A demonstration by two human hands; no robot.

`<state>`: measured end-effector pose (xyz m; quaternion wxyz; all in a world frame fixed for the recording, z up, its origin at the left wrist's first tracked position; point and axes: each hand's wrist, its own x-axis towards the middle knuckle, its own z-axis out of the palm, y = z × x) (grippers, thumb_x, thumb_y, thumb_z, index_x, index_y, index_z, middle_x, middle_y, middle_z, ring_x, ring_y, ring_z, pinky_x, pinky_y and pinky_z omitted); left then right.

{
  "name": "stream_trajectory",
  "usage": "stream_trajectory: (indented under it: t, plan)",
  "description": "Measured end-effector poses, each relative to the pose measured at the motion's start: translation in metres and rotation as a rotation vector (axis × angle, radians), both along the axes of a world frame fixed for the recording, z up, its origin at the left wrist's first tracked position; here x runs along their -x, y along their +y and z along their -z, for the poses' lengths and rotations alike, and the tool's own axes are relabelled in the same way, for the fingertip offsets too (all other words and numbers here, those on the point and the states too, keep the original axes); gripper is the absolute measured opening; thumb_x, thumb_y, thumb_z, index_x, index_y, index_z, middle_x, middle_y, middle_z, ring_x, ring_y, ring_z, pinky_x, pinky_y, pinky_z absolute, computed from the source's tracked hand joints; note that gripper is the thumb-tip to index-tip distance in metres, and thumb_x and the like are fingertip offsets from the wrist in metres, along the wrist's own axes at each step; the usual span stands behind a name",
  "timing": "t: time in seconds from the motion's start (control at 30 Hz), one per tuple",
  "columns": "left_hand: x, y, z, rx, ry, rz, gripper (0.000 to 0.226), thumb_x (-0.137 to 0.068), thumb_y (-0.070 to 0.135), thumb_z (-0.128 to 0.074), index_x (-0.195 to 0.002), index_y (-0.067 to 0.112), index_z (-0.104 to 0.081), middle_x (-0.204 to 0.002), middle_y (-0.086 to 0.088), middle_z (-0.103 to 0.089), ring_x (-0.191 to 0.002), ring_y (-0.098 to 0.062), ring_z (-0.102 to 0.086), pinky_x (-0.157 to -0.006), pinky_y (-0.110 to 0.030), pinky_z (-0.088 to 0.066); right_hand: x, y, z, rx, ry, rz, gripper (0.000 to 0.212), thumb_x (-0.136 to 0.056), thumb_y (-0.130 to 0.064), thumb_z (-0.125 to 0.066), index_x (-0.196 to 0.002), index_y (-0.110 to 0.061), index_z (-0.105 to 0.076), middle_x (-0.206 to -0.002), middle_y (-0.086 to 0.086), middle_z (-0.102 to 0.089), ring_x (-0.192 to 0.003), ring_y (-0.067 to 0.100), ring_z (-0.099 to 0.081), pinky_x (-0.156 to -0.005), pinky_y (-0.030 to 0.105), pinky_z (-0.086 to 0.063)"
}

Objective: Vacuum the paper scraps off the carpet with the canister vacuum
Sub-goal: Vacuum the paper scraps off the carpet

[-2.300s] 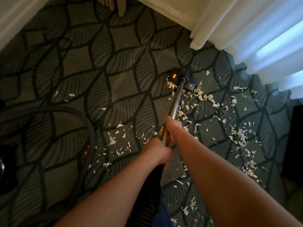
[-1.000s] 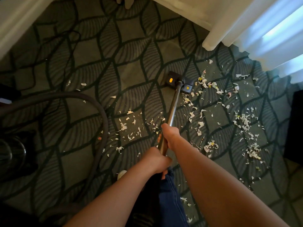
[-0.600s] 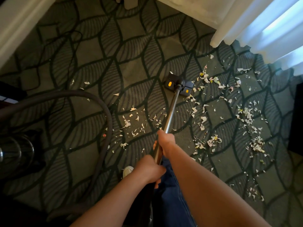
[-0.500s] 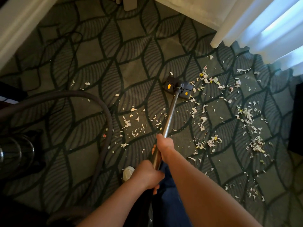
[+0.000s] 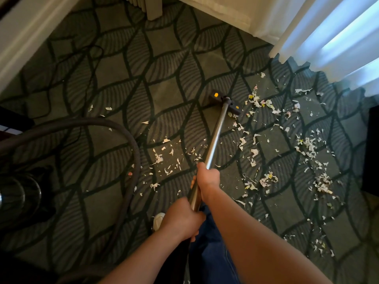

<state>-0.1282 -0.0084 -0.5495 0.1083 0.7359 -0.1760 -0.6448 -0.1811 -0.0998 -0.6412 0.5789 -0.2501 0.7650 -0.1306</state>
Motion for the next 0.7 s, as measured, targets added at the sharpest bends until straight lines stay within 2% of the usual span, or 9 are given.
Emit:
stream_trajectory:
  t: [0.13, 0.2, 0.3, 0.37, 0.47, 0.57, 0.7]
  plan:
    - [-0.006, -0.03, 0.003, 0.061, 0.007, 0.012, 0.011, -0.088, 0.013, -0.057, -0.096, 0.005, -0.058, -0.059, -0.006, -0.057, -0.039, -0.017, -0.052, -0.049, -0.026, -0.048, -0.009, -0.037, -0.006, 0.051, 0.004, -0.044, 0.023, -0.09, -0.027, -0.055, -0.092, -0.004, -0.057, -0.066, 0.007, -0.058, -0.055, 0.022, -0.056, -0.061, 0.036, -0.053]
    - [-0.007, -0.047, 0.006, 0.072, 0.024, -0.006, 0.005, -0.087, 0.011, -0.056, -0.086, 0.006, -0.058, -0.052, -0.005, -0.056, -0.034, -0.015, -0.05, -0.049, -0.025, -0.047, -0.013, -0.056, -0.007, 0.054, 0.004, -0.076, 0.021, -0.09, -0.025, -0.054, -0.091, -0.004, -0.057, -0.064, 0.008, -0.058, -0.052, 0.021, -0.055, -0.059, 0.035, -0.052]
    - [-0.008, -0.069, 0.012, 0.047, 0.06, -0.059, 0.011, -0.086, 0.009, -0.055, -0.076, 0.007, -0.053, -0.04, 0.0, -0.051, -0.032, -0.016, -0.047, -0.05, -0.025, -0.046, -0.016, -0.08, -0.007, 0.011, -0.014, -0.105, 0.021, -0.095, -0.023, -0.053, -0.086, -0.004, -0.054, -0.064, 0.009, -0.055, -0.049, 0.021, -0.053, -0.052, 0.033, -0.049]
    - [-0.01, -0.081, 0.015, 0.009, 0.099, -0.095, 0.008, -0.087, 0.009, -0.054, -0.081, 0.005, -0.055, -0.043, -0.002, -0.051, -0.033, -0.016, -0.048, -0.05, -0.024, -0.046, -0.017, -0.089, -0.003, -0.025, -0.011, -0.13, 0.021, -0.097, -0.023, -0.053, -0.087, -0.004, -0.053, -0.065, 0.009, -0.055, -0.049, 0.02, -0.053, -0.05, 0.032, -0.048]
    - [-0.01, -0.085, 0.017, -0.049, 0.15, -0.104, 0.008, -0.091, 0.01, -0.054, -0.091, 0.003, -0.057, -0.056, -0.006, -0.053, -0.039, -0.017, -0.05, -0.048, -0.024, -0.046, -0.015, -0.089, 0.007, -0.084, 0.017, -0.173, 0.021, -0.098, -0.023, -0.053, -0.102, -0.003, -0.054, -0.068, 0.008, -0.056, -0.051, 0.018, -0.053, -0.049, 0.029, -0.047]
    - [-0.007, -0.079, 0.014, -0.062, 0.18, -0.112, 0.007, -0.092, 0.009, -0.054, -0.09, 0.003, -0.056, -0.059, -0.007, -0.051, -0.041, -0.016, -0.048, -0.042, -0.021, -0.043, -0.011, -0.079, 0.012, -0.064, 0.049, -0.197, 0.029, -0.097, -0.026, -0.054, -0.113, -0.002, -0.056, -0.075, 0.009, -0.059, -0.056, 0.017, -0.056, -0.052, 0.029, -0.049]
    - [-0.003, -0.069, 0.011, -0.05, 0.195, -0.108, 0.008, -0.09, 0.009, -0.055, -0.083, 0.004, -0.055, -0.056, -0.006, -0.051, -0.038, -0.016, -0.047, -0.041, -0.021, -0.043, -0.007, -0.071, 0.009, -0.032, 0.085, -0.177, 0.032, -0.095, -0.027, -0.056, -0.111, 0.001, -0.059, -0.076, 0.01, -0.06, -0.059, 0.02, -0.058, -0.061, 0.033, -0.055]
